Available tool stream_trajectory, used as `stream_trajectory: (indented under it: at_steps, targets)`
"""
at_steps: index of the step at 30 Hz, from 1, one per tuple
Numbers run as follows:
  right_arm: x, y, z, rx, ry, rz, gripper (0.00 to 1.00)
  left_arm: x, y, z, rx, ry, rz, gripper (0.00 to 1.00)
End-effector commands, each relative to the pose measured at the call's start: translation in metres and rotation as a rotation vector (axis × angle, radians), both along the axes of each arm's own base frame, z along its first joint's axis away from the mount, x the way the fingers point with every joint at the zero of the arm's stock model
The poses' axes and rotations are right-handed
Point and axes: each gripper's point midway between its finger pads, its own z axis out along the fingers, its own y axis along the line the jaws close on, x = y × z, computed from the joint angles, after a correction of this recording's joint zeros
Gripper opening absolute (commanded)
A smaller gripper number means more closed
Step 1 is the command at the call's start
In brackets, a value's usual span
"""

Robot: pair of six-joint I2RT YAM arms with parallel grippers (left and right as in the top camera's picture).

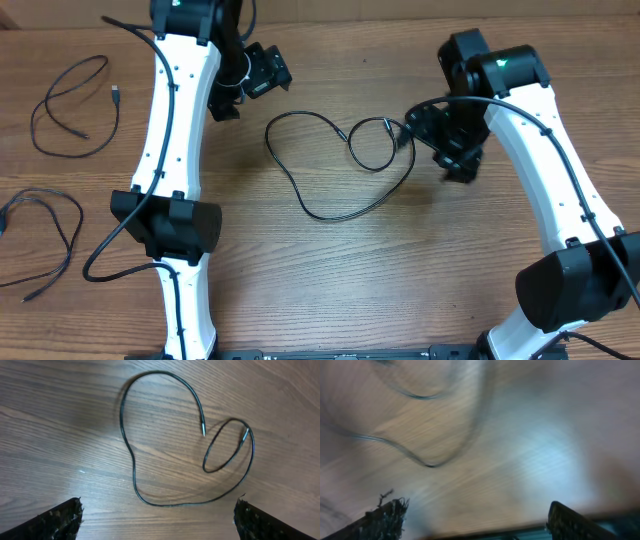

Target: Untangle cables

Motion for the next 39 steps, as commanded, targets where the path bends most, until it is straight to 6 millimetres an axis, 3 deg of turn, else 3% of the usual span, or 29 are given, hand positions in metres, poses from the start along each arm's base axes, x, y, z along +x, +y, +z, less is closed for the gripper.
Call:
stream_trajectory:
  at_steps: [1,2,7,11,13,19,22,26,30,32,39]
  targets:
    - [-0.019,-0.045,0.035,-0.174,-0.094,-0.08,0.88,-0.014,-0.017,0.031,-0.004,-0.081,-0.073,0.99]
    - [-0.025,-0.046,0.05,-0.161,-0.152,-0.062,0.98,-0.018,-0.022,0.036,-0.009,-0.089,-0.076,1.0]
    - [-0.08,-0.066,0.137,-0.127,-0.505,-0.113,1.0,-0.037,-0.07,0.048,-0.05,-0.085,-0.026,1.0]
    - [-0.123,-0.082,0.176,-0.12,-0.713,-0.152,1.0,-0.049,-0.112,0.048,-0.018,-0.111,0.083,1.0]
    - [-0.136,-0.086,0.185,-0.112,-0.767,-0.161,1.0,-0.057,-0.127,0.048,-0.009,-0.106,0.185,1.0]
    - [-0.154,-0.088,0.194,-0.091,-0.827,-0.168,1.0,-0.085,-0.175,0.032,-0.041,-0.029,0.523,1.0]
    - [-0.153,-0.088,0.193,-0.092,-0.825,-0.167,1.0,-0.083,-0.182,0.012,0.008,-0.033,0.596,1.0]
    - [-0.153,-0.088,0.193,-0.093,-0.824,-0.167,1.0,-0.079,-0.191,-0.032,0.06,0.057,0.698,1.0]
    - [-0.153,-0.088,0.191,-0.097,-0.817,-0.163,1.0,-0.085,-0.225,-0.088,0.034,0.261,0.766,1.0]
    - [-0.152,-0.089,0.189,-0.102,-0.811,-0.163,1.0,-0.081,-0.245,-0.105,-0.009,0.296,0.756,0.99]
    - [-0.148,-0.088,0.17,-0.117,-0.751,-0.156,1.0,-0.077,-0.253,-0.142,0.019,0.316,0.854,1.0]
